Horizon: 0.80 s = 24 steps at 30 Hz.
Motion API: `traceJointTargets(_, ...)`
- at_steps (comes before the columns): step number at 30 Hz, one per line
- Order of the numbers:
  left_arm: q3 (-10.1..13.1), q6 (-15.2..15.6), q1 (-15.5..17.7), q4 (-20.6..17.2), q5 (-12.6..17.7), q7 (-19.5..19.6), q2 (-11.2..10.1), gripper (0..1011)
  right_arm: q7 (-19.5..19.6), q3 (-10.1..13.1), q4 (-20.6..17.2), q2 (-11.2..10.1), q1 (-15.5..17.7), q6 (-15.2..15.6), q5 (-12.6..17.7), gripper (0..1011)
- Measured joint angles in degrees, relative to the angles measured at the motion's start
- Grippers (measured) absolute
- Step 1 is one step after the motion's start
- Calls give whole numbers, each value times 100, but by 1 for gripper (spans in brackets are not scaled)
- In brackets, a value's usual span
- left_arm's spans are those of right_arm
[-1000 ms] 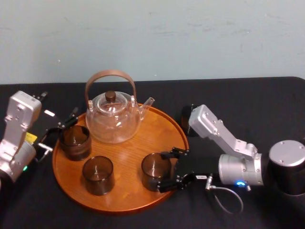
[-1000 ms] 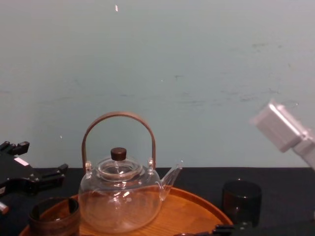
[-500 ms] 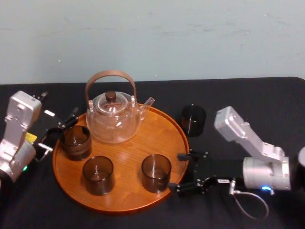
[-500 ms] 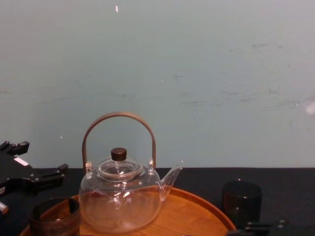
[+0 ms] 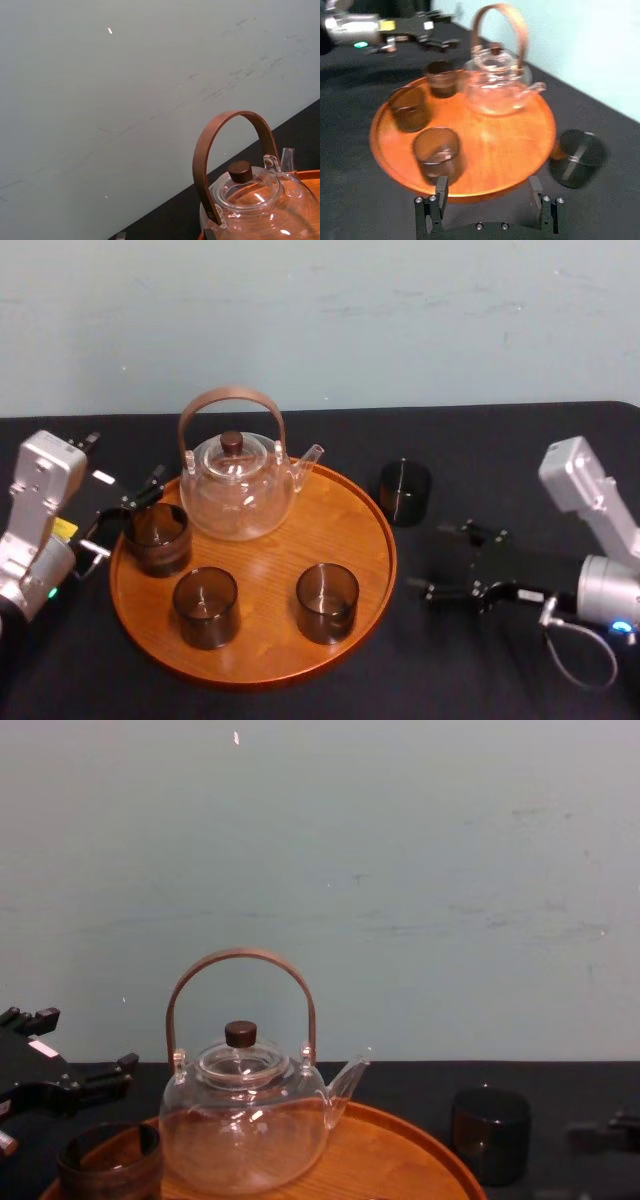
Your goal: Pick up the glass from the table and place it on the tray.
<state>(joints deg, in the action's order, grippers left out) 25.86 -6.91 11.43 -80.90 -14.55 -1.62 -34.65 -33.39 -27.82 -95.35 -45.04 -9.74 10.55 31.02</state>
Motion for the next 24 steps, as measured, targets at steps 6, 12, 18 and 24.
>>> traceJointTargets(6, 0, 0, 0, 0, 0, 0, 0, 1001, 523, 317, -34, 109, 172, 114, 47, 1002)
traceJointTargets(12, 0, 0, 0, 0, 0, 0, 0, 1001, 958, 455, 55, 358, 116, 501, 14, 1002)
traceJointTargets(18, 0, 0, 0, 0, 0, 0, 0, 1001, 1225, 484, 253, 634, -93, 909, -106, 1002)
traceJointTargets(24, 0, 0, 0, 0, 0, 0, 0, 1001, 1313, 441, 515, 884, -348, 1149, -259, 1002)
